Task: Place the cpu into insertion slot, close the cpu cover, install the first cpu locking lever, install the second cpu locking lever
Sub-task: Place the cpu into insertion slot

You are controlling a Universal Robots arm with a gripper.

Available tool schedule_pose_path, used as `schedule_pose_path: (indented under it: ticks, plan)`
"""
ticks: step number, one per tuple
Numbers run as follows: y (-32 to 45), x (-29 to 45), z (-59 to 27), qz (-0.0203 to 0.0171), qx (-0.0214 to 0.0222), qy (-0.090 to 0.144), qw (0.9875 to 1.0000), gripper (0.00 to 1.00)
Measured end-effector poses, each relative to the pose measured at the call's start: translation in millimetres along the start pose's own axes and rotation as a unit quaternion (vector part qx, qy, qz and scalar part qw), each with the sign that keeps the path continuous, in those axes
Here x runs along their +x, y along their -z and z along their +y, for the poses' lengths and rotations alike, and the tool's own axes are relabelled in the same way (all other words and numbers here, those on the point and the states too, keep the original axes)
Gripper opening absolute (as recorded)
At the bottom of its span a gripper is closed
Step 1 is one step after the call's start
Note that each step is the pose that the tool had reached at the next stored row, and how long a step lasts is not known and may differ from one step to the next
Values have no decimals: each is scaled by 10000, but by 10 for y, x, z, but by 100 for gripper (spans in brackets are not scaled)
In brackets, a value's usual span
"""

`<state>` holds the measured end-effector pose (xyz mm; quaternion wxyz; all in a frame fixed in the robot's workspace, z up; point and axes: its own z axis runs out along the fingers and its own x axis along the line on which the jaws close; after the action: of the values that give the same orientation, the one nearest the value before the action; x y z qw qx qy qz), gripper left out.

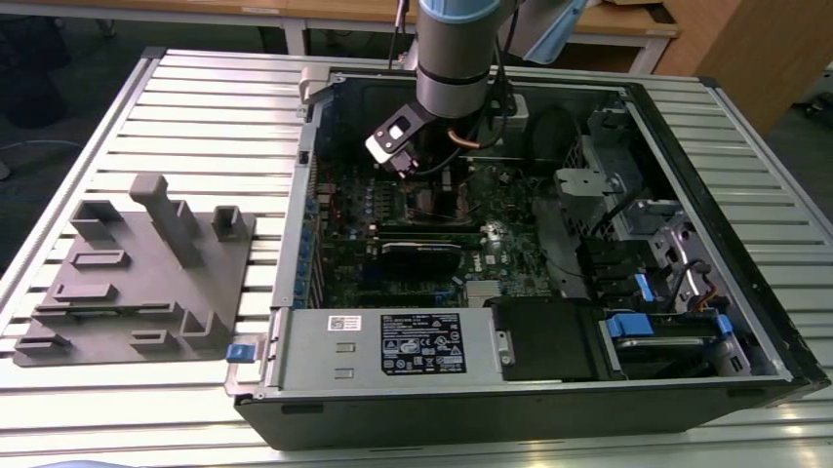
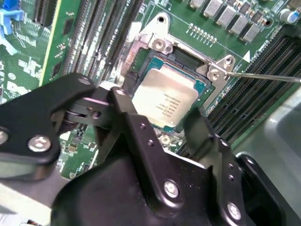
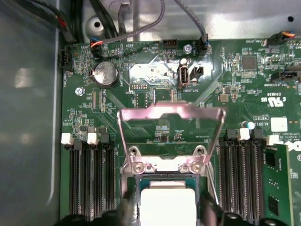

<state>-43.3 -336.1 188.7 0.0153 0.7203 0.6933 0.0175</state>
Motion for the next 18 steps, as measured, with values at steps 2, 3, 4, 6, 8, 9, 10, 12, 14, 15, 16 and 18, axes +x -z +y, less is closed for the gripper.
schedule_pose_path:
  ticks: [2,3,4,6,8,9,10,12,14,15,16,18]
  plan:
    - [2,-2,-1,-4,2,0,10000,77]
    - [2,-2,-1,-4,1,0,10000,77]
    - [2,-2,-1,-5,1,0,10000,77]
    - [2,-2,-2,-5,2,-1,10000,82]
    - [2,-2,-2,-5,2,0,10000,82]
    - [3,-2,-1,-5,2,0,10000,82]
    - [77,-2,2,-5,2,-1,10000,82]
    - [115,-2,4,-5,1,-1,10000,82]
    - [156,-2,6,-5,2,0,10000,82]
    - [176,-2,7,-5,2,-1,10000,82]
    - [200,-1,8,-5,1,0,10000,82]
    - [245,-2,10,-6,2,-1,10000,82]
